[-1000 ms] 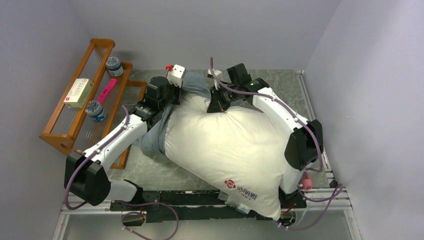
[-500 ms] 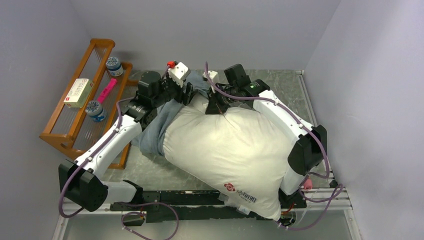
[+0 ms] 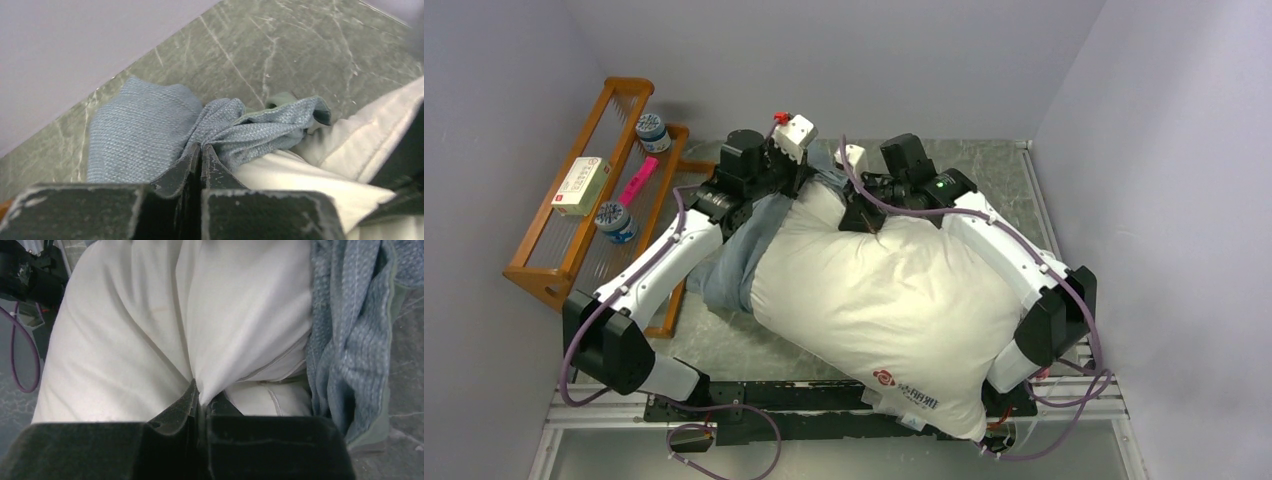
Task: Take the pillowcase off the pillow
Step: Remove the pillow from the pillowcase.
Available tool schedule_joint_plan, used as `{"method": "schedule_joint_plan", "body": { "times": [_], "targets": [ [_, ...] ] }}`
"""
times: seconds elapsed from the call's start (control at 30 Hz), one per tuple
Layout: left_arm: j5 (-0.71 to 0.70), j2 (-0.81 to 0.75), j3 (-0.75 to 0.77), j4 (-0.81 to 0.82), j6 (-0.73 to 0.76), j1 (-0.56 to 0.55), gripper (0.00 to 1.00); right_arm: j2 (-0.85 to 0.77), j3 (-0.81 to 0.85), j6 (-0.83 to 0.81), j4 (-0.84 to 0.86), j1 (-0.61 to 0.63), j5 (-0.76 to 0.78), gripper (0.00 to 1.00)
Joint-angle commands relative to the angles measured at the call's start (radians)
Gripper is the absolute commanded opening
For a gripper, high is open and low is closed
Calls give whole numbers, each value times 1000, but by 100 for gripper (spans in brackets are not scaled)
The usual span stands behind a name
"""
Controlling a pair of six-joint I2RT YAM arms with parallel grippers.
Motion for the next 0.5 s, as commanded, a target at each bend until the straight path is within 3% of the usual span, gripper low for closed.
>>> {"method": "schedule_joint_plan", "body": {
  "times": [0.0, 0.17, 0.47],
  "targets": [
    [-220, 17, 82, -14, -40, 2, 5, -123, -44, -36, -79, 26, -83, 0],
    [-378, 60, 149, -71, -68, 23, 5, -167, -77, -65, -84, 26, -53, 0],
    [-470, 88, 146, -105, -92, 91, 5, -225, -104, -79, -52, 22, 66, 0]
  ]
}}
